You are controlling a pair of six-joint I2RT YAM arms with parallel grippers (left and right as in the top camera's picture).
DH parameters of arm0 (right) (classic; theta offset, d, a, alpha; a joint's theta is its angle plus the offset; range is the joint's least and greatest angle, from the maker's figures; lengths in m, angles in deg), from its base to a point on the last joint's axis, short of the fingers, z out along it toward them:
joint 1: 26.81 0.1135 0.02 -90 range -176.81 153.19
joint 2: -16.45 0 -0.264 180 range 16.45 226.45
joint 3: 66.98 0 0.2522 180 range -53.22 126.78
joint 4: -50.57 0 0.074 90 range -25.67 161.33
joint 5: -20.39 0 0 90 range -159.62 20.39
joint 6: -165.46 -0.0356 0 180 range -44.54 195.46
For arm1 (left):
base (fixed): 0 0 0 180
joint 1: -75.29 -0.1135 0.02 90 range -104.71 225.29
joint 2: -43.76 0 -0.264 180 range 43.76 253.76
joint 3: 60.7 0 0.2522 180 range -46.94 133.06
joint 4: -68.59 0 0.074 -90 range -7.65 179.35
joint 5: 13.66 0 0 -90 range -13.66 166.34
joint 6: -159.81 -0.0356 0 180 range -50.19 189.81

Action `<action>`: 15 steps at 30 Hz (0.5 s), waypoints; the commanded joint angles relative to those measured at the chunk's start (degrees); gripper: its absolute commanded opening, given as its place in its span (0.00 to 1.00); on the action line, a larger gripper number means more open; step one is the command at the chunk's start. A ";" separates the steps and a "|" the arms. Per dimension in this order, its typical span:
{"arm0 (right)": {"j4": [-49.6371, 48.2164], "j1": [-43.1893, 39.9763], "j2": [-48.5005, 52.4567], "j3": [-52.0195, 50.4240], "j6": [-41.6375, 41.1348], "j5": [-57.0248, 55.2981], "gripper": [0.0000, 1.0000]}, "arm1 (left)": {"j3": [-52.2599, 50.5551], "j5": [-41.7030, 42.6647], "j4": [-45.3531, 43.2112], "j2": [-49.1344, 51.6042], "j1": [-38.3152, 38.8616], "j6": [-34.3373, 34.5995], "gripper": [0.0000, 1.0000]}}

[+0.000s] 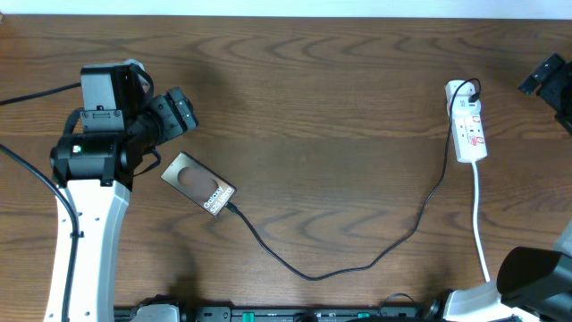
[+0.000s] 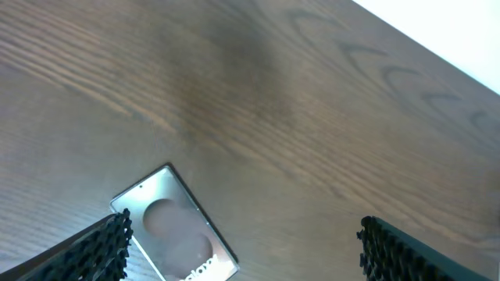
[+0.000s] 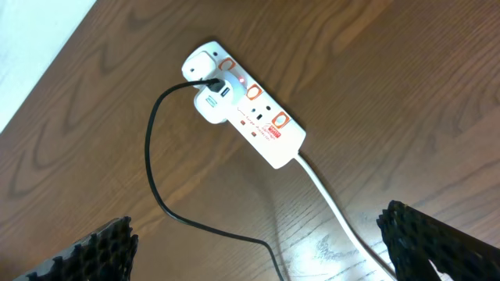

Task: Plug charger to phone and switch on socket

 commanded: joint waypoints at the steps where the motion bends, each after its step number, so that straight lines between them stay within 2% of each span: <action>1: 0.04 -0.02 -0.02 0.37 -0.76 -0.66 0.99 | 1.42 -1.79 1.95 -1.77 0.22 -0.94 0.91; 4: 0.04 -0.02 -0.02 0.37 -0.76 -0.66 0.99 | -0.15 -2.29 2.21 -4.92 1.20 -0.96 0.91; 7: 0.04 -0.02 -0.02 0.37 -0.76 -0.66 0.99 | -4.02 -2.95 -2.80 -9.16 2.10 -0.98 0.91; 10: 0.04 -0.02 -0.02 0.37 -0.76 -0.66 0.99 | -11.67 -3.15 -12.94 -15.80 2.40 -0.96 0.91; 15: 0.04 -0.02 -0.02 0.37 -0.76 -0.66 0.99 | -29.97 -3.13 -33.42 -30.27 2.51 -0.98 0.91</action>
